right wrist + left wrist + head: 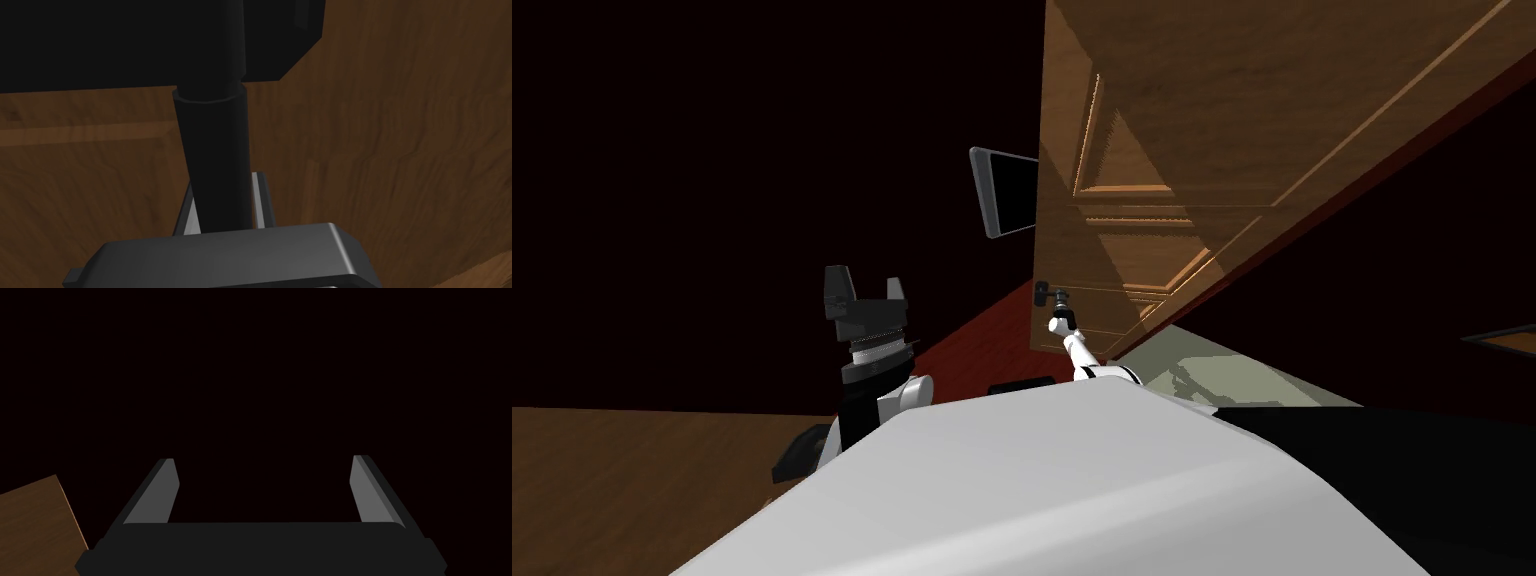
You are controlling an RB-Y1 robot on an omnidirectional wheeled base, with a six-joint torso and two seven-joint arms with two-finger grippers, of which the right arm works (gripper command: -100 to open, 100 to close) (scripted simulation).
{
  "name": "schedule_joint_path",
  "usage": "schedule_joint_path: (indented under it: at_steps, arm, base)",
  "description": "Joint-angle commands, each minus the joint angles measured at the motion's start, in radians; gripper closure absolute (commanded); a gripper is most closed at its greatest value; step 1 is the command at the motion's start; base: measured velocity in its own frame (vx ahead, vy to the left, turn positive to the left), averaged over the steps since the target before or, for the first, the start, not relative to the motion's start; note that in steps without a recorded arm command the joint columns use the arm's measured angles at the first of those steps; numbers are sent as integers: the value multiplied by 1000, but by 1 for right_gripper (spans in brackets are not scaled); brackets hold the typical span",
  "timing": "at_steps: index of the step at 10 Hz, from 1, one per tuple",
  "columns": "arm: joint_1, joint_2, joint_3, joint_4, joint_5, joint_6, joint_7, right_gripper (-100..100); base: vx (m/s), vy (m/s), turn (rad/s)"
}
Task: Push the door open
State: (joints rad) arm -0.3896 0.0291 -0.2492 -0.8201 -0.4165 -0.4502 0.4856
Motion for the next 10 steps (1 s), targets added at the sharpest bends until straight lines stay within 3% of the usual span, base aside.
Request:
schedule_joint_path:
  at_steps: [1,2,3,4,8,9,10]
  arm:
    - [-25,12,6,27,-30,-17,29,100]
    - [-30,20,8,35,-40,-22,39,100]
    - [-17,8,-3,22,-33,-18,33,100]
    - [-23,-19,-21,31,-56,-34,59,100]
    - [-23,-19,-21,31,-56,-34,59,100]
    - [-30,-39,-41,39,-83,-52,89,100]
    - [-34,-44,-49,43,-93,-59,101,100]
  base:
    - [78,115,-120]
    - [48,141,-113]
    - [13,48,-71]
    - [82,-80,53]
    - [34,-35,24]
    - [55,-26,101]
    - [114,-35,103]
